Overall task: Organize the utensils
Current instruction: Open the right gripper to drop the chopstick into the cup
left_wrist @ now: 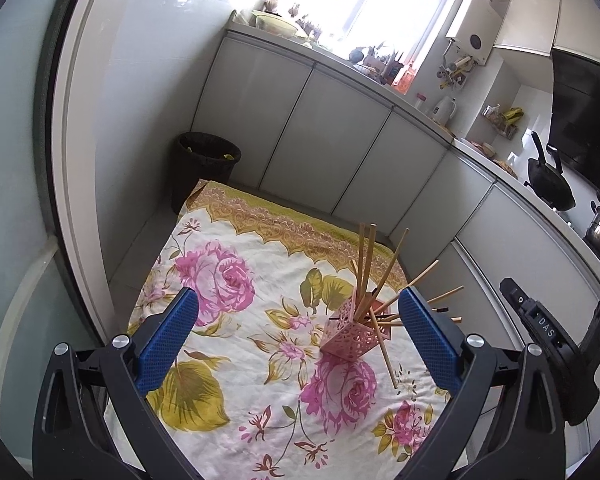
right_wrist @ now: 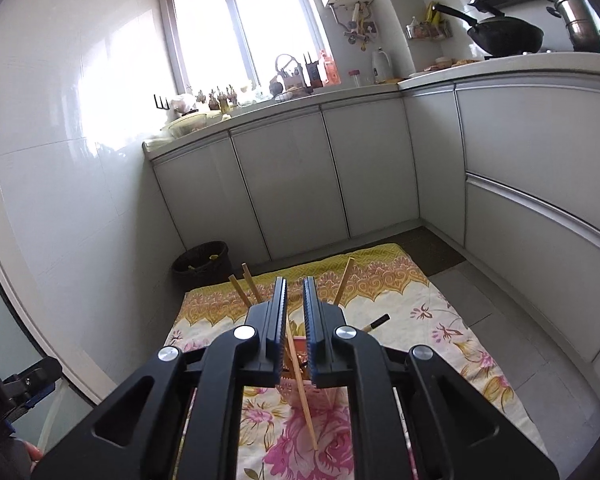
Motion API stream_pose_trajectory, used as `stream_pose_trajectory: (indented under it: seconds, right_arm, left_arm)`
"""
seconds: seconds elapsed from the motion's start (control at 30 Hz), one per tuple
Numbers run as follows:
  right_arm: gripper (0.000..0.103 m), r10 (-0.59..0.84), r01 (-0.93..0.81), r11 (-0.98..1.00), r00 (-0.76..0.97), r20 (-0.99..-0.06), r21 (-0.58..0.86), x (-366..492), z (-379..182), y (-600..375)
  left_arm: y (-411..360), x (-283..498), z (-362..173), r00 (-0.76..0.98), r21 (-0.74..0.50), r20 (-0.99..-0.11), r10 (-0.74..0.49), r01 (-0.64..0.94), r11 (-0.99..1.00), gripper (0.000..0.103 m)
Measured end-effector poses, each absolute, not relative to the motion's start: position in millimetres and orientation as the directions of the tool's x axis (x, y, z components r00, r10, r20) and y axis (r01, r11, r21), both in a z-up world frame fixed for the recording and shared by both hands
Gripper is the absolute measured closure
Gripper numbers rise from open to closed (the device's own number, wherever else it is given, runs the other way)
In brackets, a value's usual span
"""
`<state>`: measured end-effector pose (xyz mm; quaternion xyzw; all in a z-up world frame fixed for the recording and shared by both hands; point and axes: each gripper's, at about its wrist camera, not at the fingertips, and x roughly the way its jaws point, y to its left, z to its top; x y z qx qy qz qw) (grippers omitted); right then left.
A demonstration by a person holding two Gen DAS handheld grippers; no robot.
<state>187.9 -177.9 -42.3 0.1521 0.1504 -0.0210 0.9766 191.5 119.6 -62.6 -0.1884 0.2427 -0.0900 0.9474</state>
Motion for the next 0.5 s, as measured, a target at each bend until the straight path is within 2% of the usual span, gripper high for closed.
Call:
stream_pose_trajectory:
  seconds: [0.03,0.1,0.13,0.27,0.43,0.5]
  right_arm:
    - [0.083,0.008,0.086,0.952,0.952,-0.307,0.294,186,-44,-178]
    - [0.053,0.009,0.09,0.955,0.944,-0.329,0.282,184,-47,-178]
    - [0.05,0.018,0.087,0.954,0.939,-0.345,0.288,184,-50,-179]
    - [0.05,0.022,0.096,0.96,0.91,-0.413,0.262,185,-63,-179]
    - [0.049,0.051,0.101,0.956,0.868,-0.493,0.277,187,-83,-180]
    - [0.046,0.064,0.105,0.954,0.846,-0.529,0.282,187,-98,-180]
  left_arm:
    - [118,191,-62,0.865,-0.396,-0.426,-0.264,0.083,0.914,0.007]
    - [113,194,-63,0.85,-0.385,-0.444,-0.282,0.104,0.917,0.007]
    - [110,198,-66,0.831,-0.385,-0.466,-0.302,0.117,0.916,0.007]
    - [103,211,-82,0.77,-0.424,-0.53,-0.355,0.121,0.897,0.007]
    - [95,210,-84,0.765,-0.409,-0.538,-0.354,0.13,0.903,0.007]
    - [94,211,-85,0.762,-0.404,-0.542,-0.353,0.132,0.905,0.007]
